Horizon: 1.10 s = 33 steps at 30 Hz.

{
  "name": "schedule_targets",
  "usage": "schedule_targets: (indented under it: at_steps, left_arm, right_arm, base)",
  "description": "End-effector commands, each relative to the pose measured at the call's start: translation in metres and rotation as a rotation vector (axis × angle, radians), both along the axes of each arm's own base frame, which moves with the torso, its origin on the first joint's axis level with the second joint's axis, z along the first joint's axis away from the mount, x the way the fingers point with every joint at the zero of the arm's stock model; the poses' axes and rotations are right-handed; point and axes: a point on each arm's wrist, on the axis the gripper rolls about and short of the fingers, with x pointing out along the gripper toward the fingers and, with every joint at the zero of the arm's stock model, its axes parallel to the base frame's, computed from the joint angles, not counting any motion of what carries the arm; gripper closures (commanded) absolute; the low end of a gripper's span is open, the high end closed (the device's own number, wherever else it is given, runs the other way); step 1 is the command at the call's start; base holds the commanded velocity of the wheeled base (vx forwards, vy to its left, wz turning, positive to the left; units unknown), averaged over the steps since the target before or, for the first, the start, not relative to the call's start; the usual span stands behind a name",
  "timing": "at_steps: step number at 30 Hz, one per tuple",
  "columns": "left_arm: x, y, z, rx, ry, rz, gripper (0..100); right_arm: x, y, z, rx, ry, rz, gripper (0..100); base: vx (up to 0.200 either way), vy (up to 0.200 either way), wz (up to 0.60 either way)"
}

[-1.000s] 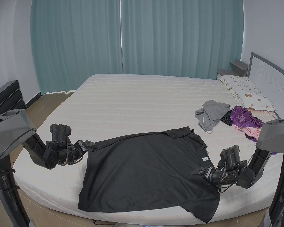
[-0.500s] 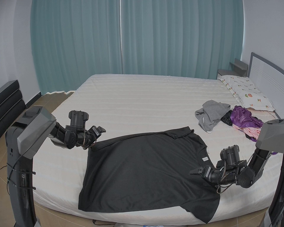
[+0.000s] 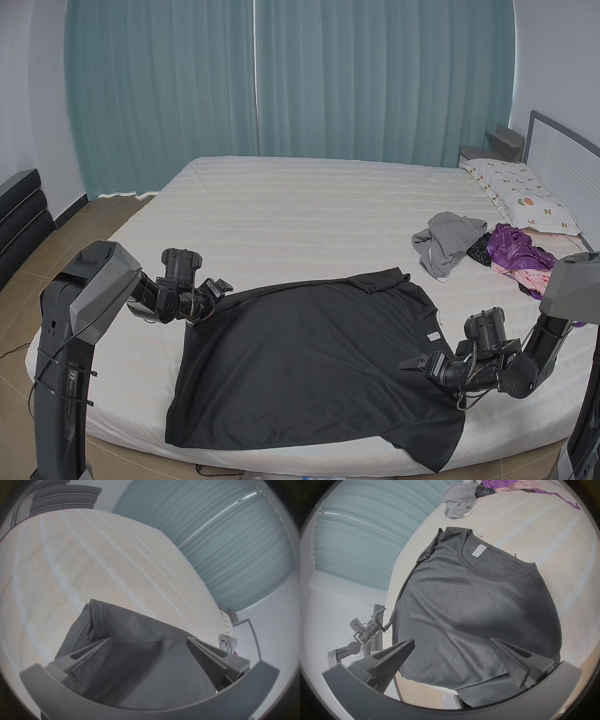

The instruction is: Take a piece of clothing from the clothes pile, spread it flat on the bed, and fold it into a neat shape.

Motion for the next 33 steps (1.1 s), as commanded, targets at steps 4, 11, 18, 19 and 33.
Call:
schedule_targets:
  at_steps: [4, 11, 18, 19, 33]
  left_arm:
    - [0.009, -0.001, -0.015, 0.024, -0.005, -0.002, 0]
    - [0.024, -0.002, -0.024, 0.064, -0.040, 0.049, 0]
    - [0.051, 0.007, -0.019, 0.078, -0.127, 0.118, 0]
    - [0.057, 0.011, -0.017, 0.082, -0.152, 0.142, 0]
    - [0.075, 0.061, 0.012, -0.019, -0.293, 0.375, 0]
  right_arm:
    - [0.000, 0.000, -0.001, -0.001, 0.002, 0.001, 0]
    - [0.000, 0.000, -0.001, -0.001, 0.002, 0.001, 0]
    - [0.000, 0.000, -0.001, -0.001, 0.004, 0.001, 0]
    - [0.000, 0.001, -0.001, -0.001, 0.002, 0.002, 0]
    - [-0.001, 0.000, -0.002, -0.005, 0.005, 0.001, 0]
  base:
    - [0.000, 0.000, 0.00]
    - [0.000, 0.000, 0.00]
    - [0.000, 0.000, 0.00]
    - [0.000, 0.000, 0.00]
    - [0.000, 0.000, 0.00]
